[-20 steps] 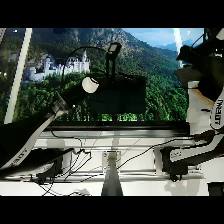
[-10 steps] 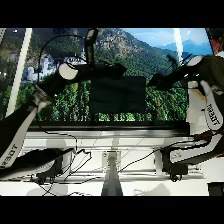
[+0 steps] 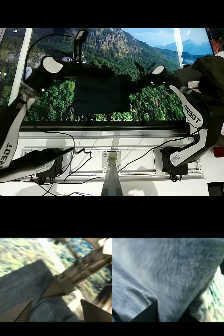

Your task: Fold the clothes and pants, and hang the long-sleeved shirts on hangers.

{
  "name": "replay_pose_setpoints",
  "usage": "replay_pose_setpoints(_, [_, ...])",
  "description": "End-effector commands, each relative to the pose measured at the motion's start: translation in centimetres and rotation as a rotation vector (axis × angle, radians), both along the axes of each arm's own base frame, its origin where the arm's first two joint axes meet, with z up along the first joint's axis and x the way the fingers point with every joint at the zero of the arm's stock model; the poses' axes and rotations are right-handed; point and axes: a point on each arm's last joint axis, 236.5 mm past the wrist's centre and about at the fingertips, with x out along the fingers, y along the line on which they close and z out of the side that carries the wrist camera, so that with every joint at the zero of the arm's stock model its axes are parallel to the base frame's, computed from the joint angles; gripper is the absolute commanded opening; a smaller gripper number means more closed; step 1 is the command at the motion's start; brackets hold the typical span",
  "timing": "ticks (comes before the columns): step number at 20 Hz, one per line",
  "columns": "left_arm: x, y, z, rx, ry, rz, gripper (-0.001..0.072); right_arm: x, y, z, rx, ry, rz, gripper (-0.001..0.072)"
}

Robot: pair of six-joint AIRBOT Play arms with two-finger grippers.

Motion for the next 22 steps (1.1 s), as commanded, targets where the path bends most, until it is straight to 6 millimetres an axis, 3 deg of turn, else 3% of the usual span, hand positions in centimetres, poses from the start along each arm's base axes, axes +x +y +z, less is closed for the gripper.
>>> replay_pose_setpoints(1, [1.5,4.9,0.9,0.137,-0.112,0.052,0.0705,4.5,-0.4,5.7,-0.061,-0.206,0.005,0.0025])
replay_pose_setpoints(4, [2.8,11.3,4.9,0.221,-0.254,0.174,0.0705,8.2,-5.6,13.7,-0.165,-0.393,-0.109,0.0024])
replay_pose_setpoints(6, [2.9,14.9,8.0,0.225,-0.320,0.262,0.0705,9.4,-10.8,20.4,-0.221,-0.515,-0.238,0.0024])
replay_pose_setpoints(8, [2.5,17.4,10.2,0.223,-0.365,0.327,0.0705,9.2,-17.1,26.7,-0.279,-0.597,-0.412,0.0024])
replay_pose_setpoints(11, [2.0,18.8,11.8,0.212,-0.388,0.373,0.0705,5.3,-27.0,36.3,-0.369,-0.716,-0.679,0.0024])
replay_pose_setpoints(14, [1.7,18.1,12.1,0.150,-0.355,0.386,0.0704,-2.4,-36.4,44.6,-0.554,-0.822,-0.951,0.0024])
replay_pose_setpoints(15, [1.6,17.7,12.3,0.126,-0.350,0.383,0.0704,-5.5,-39.2,46.2,-0.642,-0.829,-1.032,0.0024])
replay_pose_setpoints(17, [1.6,17.4,12.6,0.102,-0.344,0.381,0.0704,-12.0,-43.8,47.3,-0.808,-0.761,-1.188,0.0024])
replay_pose_setpoints(18, [1.6,17.4,12.6,0.100,-0.344,0.381,0.0705,-14.8,-45.2,46.5,-0.858,-0.681,-1.249,0.0025])
replay_pose_setpoints(20, [1.6,17.4,12.6,0.100,-0.344,0.381,0.0704,-19.1,-46.1,42.6,-0.875,-0.431,-1.301,0.0024])
replay_pose_setpoints(22, [1.6,17.4,12.6,0.100,-0.344,0.381,0.0705,-21.8,-45.9,38.8,-0.850,-0.195,-1.305,0.0057])
